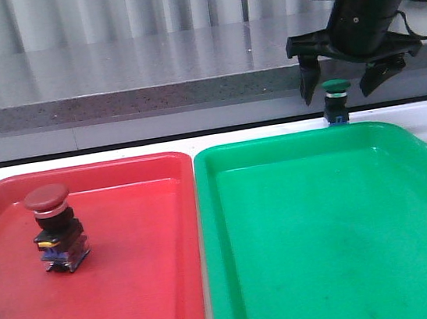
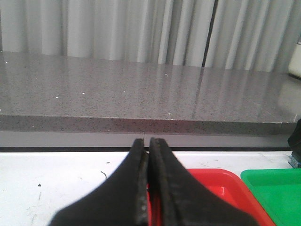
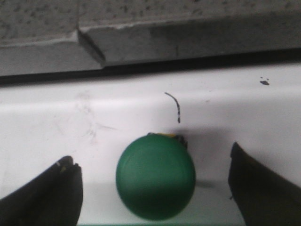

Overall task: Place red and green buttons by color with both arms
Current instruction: 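Move the right gripper over the green-capped button and grasp it, then carry the green button into the green tray and release it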

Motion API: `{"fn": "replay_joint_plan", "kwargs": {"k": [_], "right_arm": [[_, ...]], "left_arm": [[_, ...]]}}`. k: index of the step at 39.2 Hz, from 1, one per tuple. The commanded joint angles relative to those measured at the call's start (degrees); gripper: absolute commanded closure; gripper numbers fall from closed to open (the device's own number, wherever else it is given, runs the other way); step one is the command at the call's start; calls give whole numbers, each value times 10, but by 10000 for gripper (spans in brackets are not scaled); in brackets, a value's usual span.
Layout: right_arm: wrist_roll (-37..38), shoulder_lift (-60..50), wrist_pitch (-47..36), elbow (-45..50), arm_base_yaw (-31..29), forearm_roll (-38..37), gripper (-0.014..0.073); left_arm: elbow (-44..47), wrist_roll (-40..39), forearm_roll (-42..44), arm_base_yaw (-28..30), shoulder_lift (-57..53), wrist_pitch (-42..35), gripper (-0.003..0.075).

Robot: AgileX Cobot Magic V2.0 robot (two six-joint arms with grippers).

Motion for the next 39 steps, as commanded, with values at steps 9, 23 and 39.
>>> {"fn": "replay_joint_plan", "kwargs": {"k": [9,23,39], "right_arm": [[3,-9,-18,-51,-4,-6,227],[-10,-45,-27,-51,-3,-6,484],[-34,-217,-50,105,65,-8,484]], "left_arm": [[-16,-6,-4,1,6,-49,740],[-16,-6,-4,1,6,-49,740],[-16,-6,-4,1,6,-49,740]]}}
